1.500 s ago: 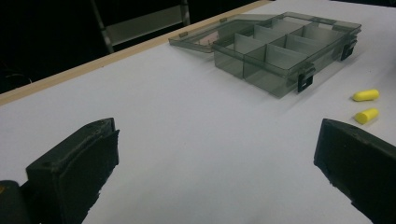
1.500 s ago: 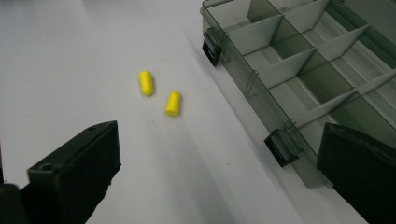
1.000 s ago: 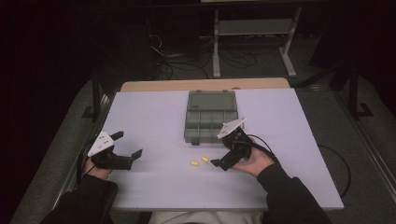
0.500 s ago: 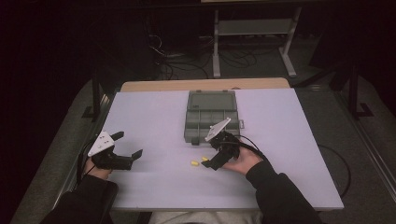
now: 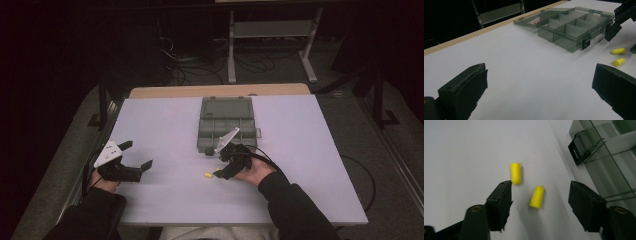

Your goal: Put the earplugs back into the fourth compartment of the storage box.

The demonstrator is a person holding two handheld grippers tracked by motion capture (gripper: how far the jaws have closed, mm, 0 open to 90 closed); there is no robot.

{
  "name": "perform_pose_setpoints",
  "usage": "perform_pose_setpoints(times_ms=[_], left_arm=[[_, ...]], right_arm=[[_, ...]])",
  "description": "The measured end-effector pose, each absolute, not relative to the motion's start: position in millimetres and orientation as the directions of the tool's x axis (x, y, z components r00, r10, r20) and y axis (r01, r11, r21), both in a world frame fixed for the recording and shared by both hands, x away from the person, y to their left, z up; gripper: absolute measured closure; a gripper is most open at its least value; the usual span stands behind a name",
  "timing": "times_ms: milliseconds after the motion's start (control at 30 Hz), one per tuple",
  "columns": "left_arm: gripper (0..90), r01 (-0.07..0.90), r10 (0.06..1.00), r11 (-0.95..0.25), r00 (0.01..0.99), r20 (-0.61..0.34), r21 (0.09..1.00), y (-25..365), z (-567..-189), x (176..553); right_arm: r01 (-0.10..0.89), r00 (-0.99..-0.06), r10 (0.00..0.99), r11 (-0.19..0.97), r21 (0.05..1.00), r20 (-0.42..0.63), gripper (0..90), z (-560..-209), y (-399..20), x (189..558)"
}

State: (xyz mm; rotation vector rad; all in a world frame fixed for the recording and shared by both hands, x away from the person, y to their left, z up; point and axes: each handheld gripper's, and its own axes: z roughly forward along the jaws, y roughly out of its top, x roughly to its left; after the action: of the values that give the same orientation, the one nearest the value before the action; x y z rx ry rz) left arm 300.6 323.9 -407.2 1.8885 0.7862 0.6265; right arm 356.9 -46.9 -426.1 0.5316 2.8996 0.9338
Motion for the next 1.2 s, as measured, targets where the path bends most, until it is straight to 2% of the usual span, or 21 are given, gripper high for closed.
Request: perform_pose_setpoints(times_ms=[267,333,500,700,1200], left_arm=[[0.0,0.251,0.745,-0.33,0.661,0.088,0.91,324.0,-407.1,300.6],[0.0,0.251,0.745,-0.331,0.662,0.089,0.91,324.0,-407.1,300.5],[0.0,0.25,0.744,-0.332,0.662,0.09,0.909,324.1,-407.1,300.6],[0.0,0.249,0.743,-0.334,0.663,0.091,0.909,324.0,-407.1,300.5],[0.0,0.245,0.738,-0.332,0.669,0.089,0.911,323.4,-407.0,300.5]], right_arm=[[0.309,-0.94,0.338,0.771,0.556,0.053,50.6,-431.5,-43.3,357.4],[0.304,-0.941,0.334,0.773,0.556,0.05,61.3,-432.5,-42.4,357.5],[0.313,-0.939,0.34,0.773,0.552,0.055,75.9,-433.0,-41.6,357.7],[0.314,-0.938,0.344,0.776,0.547,0.05,79.0,-432.3,-40.3,357.7],[0.332,-0.93,0.362,0.738,0.587,0.071,79.2,-419.6,-48.6,360.3]])
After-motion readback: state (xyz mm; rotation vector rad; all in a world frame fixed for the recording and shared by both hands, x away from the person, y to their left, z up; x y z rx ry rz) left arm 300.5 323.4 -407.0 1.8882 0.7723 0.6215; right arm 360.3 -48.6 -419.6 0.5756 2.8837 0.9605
